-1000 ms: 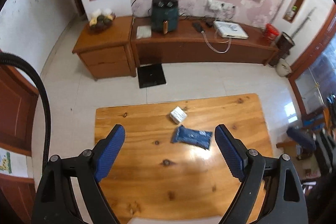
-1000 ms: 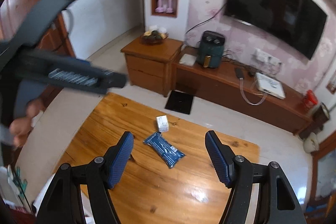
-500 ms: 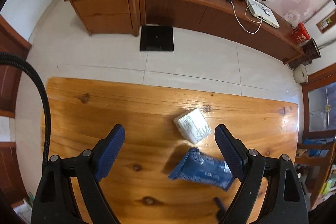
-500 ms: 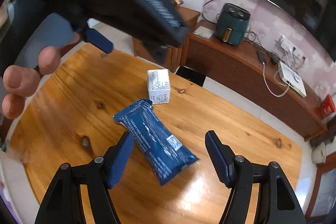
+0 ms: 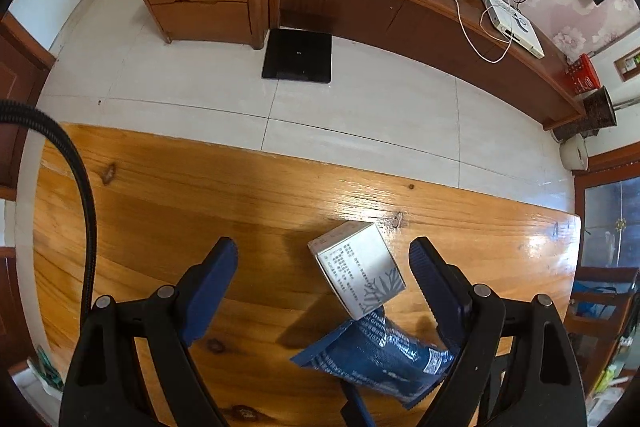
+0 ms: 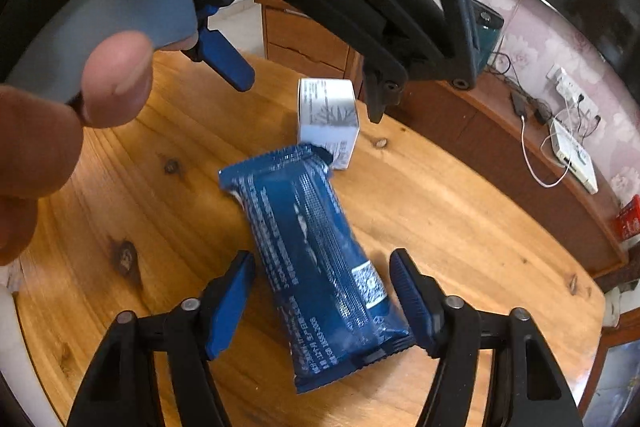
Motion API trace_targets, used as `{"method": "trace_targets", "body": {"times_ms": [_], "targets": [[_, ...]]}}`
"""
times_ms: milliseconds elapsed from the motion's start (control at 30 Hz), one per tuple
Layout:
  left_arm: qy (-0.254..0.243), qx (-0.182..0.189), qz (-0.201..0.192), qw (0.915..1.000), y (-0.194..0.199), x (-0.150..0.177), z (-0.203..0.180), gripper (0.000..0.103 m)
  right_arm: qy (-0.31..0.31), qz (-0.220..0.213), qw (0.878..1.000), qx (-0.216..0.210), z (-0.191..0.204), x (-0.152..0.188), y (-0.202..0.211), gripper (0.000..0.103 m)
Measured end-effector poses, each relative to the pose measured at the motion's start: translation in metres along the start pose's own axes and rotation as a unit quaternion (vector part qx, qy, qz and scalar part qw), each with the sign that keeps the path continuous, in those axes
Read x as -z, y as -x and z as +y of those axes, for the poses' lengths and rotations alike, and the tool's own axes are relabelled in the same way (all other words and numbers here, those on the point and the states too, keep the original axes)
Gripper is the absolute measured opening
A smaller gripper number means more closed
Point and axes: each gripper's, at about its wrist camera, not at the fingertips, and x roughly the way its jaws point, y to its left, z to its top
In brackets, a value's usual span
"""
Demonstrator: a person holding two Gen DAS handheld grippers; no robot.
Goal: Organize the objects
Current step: 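Grasp the blue snack packet with the right tool while the left tool grasps the small white box, then lift the blue packet and small white box and carry both over the tray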
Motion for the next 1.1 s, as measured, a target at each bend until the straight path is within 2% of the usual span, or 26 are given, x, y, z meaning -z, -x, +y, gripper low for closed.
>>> {"method": "trace_targets", "body": {"times_ms": [67,167,267,333,467,800,1100], "targets": [[0.001,-0.005,0.003,1.0000,-0.004,0.000,0.000,0.088,-0.006,-0.003,1.000,-0.001,-0.001,0.001,0.001,0.050],[0.003,-0.012,0.000,0.9999,-0.005,0.000,0.000,0.080,-0.012,-0.002,1.000,0.005,-0.003,0.006,0.005,0.049],[-0.003,-0.024,-0.002,0.9997,-0.006,0.001,0.000,0.068,-0.018,-0.002,1.000,0.009,-0.005,0.013,0.008,0.048],[-0.004,-0.030,0.001,0.9996,-0.009,0.002,0.001,0.050,-0.023,-0.001,1.000,0.009,-0.005,0.018,0.010,0.048],[-0.008,-0.033,0.005,0.9994,-0.011,0.004,0.004,0.035,-0.028,0.003,1.000,0.010,-0.003,0.026,0.015,0.048],[-0.037,-0.032,-0.028,0.9984,0.014,0.023,0.007,0.034,-0.055,0.006,0.998,0.010,-0.006,0.041,0.035,0.047],[-0.080,-0.023,-0.040,0.9957,0.085,0.060,0.009,0.034,-0.079,-0.010,0.997,0.003,-0.004,0.045,0.095,0.046]]}}
